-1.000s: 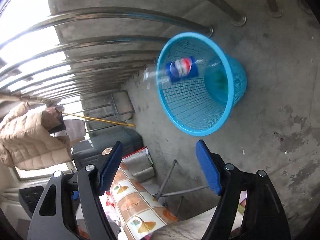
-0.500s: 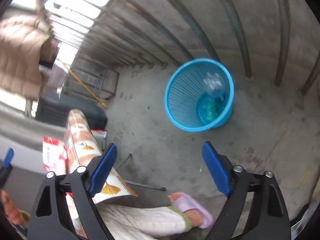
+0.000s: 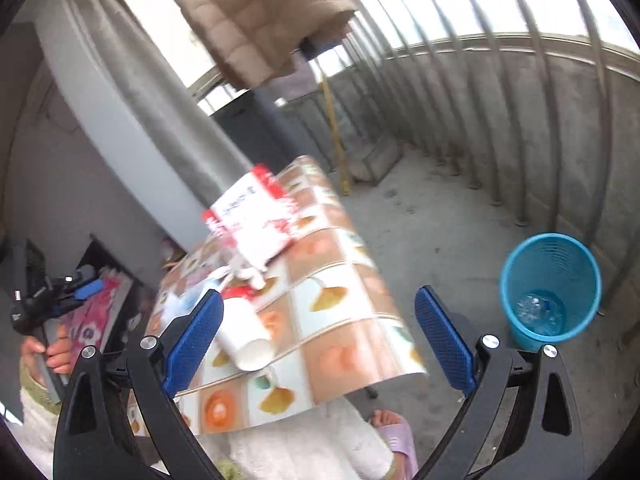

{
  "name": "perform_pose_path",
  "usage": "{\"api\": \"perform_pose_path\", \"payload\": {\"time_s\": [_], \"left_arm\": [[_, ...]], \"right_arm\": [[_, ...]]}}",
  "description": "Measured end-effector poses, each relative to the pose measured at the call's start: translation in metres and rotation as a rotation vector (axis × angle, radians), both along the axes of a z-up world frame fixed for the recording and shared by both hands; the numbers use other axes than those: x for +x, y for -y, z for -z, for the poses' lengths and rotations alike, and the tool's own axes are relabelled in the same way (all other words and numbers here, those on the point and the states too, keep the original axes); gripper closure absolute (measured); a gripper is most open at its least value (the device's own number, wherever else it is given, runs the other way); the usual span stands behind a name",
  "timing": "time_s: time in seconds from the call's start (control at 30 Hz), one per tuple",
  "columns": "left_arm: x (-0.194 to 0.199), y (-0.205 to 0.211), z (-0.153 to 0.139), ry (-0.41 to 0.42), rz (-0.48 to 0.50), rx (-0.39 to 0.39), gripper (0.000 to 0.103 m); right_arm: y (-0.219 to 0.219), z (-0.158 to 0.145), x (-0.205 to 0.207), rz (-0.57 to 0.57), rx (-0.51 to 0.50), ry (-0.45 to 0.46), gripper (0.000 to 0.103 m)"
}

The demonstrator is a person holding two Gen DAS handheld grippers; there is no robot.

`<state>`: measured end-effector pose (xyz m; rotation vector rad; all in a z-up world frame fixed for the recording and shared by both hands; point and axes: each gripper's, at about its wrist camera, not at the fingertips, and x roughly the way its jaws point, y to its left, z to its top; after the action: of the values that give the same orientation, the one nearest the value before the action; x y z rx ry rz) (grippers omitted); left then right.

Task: Collect trash
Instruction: 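Return both tools to the table toward the white tissue and cup, then pinch the white tissue with the left tool while the right tool grasps the paper cup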

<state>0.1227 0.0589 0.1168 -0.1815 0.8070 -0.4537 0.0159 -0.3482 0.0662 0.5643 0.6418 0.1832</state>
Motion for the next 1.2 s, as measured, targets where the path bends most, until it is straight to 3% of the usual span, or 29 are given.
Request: {"api": "perform_pose_path", "payload": {"time_s": [0.1,0.27,0.53,0.7,0.8,0.87,1.2], "left_arm": [[-0.001,-0.037,0.033,-0.075,-0.075,-0.056,0.021],[-0.002,-0.065,0.103,-0.208,-0.179,-0.115,0.022],[0.028,-0.069,0.177,-0.319,-0.195,-0.168,0.038],[0.041,-0.065,0.179,-0.282,-0.176,-0.232,0.040],[0.048,-0.061,0.181,-0.273,-0.169,-0.239,0.047],[0.048,-0.059,0.182,-0.268,-0.172,-0.229,0.057],[0.043,-0.055,0.181,-0.229,-0.206,-0.111,0.081]], "right_arm": [[-0.042,0.002,0.033,-0.106,-0.009,-0.065,0.010],[-0.097,0.019,0.079,-0.209,-0.037,-0.191,0.010],[-0.132,0.033,0.109,-0.285,-0.086,-0.291,0.010],[-0.142,0.047,0.125,-0.322,-0.098,-0.351,0.010],[-0.145,0.054,0.128,-0.339,-0.071,-0.381,0.010],[-0.147,0.056,0.129,-0.357,-0.062,-0.388,0.010],[-0.162,0.057,0.129,-0.411,-0.153,-0.407,0.010]]}}
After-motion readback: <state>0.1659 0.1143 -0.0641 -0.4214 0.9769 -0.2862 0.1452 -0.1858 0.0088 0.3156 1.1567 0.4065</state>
